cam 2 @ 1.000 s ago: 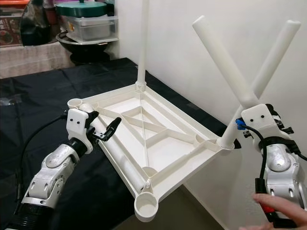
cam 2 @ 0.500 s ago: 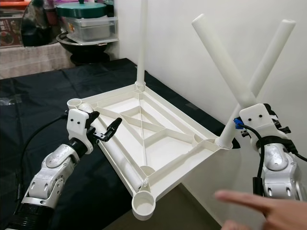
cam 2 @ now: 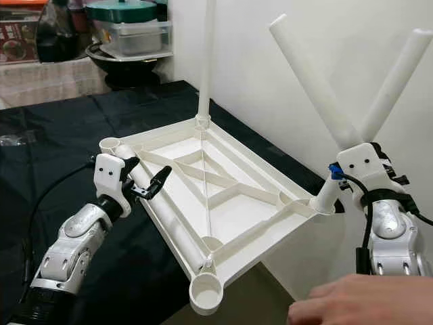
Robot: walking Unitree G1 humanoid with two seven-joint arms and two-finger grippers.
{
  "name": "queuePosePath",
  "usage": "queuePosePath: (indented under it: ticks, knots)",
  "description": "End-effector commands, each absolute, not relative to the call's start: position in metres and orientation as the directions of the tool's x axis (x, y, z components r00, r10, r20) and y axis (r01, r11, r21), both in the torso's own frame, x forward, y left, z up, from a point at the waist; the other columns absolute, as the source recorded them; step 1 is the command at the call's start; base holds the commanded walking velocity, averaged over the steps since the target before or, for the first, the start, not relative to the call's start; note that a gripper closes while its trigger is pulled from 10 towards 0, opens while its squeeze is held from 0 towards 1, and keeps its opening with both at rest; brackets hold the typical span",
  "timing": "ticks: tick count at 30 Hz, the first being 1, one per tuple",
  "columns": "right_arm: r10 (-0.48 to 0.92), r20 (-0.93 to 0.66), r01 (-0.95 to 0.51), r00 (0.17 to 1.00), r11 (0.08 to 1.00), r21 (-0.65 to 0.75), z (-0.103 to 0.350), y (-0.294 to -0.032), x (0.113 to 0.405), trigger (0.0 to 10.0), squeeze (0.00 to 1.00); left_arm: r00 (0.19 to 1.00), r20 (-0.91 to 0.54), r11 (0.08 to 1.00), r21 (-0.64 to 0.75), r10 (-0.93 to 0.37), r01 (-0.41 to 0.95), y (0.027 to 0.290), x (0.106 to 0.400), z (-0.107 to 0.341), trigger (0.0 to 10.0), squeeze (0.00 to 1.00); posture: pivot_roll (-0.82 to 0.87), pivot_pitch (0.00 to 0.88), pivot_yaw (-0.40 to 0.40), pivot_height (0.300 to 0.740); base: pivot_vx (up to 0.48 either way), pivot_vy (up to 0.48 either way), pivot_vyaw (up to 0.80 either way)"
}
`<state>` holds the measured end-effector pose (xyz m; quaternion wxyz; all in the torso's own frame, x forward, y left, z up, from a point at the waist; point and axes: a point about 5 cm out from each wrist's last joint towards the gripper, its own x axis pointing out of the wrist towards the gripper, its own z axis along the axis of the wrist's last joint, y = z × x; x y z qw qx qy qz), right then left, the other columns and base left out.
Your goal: Building children table
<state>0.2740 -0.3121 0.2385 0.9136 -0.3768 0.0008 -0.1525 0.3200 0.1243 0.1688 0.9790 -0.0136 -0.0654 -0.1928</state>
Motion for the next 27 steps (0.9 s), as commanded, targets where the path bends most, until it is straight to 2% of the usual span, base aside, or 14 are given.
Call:
queuePosePath:
  ticks: [1,27]
  knots:
    - [-0.273,0.118,0.278,0.955,0.678,-0.681,0.2373,-0.3102,0.2755,10.0,0.0,0.921,0.113,0.927,0.004,-0.374,0.376,0.1263,0.3198,0.1631,10.0,0.0,-0.02,0.0,-0.066,0.74,0.0,0.0,0.0]
    - [-0.273,0.116,0.278,0.955,0.686,-0.672,0.236,-0.3085,0.2779,10.0,0.0,0.924,0.113,0.93,0.004,-0.366,0.368,0.1267,0.3201,0.1639,10.0,0.0,-0.02,0.0,-0.073,0.74,0.0,0.0,0.0]
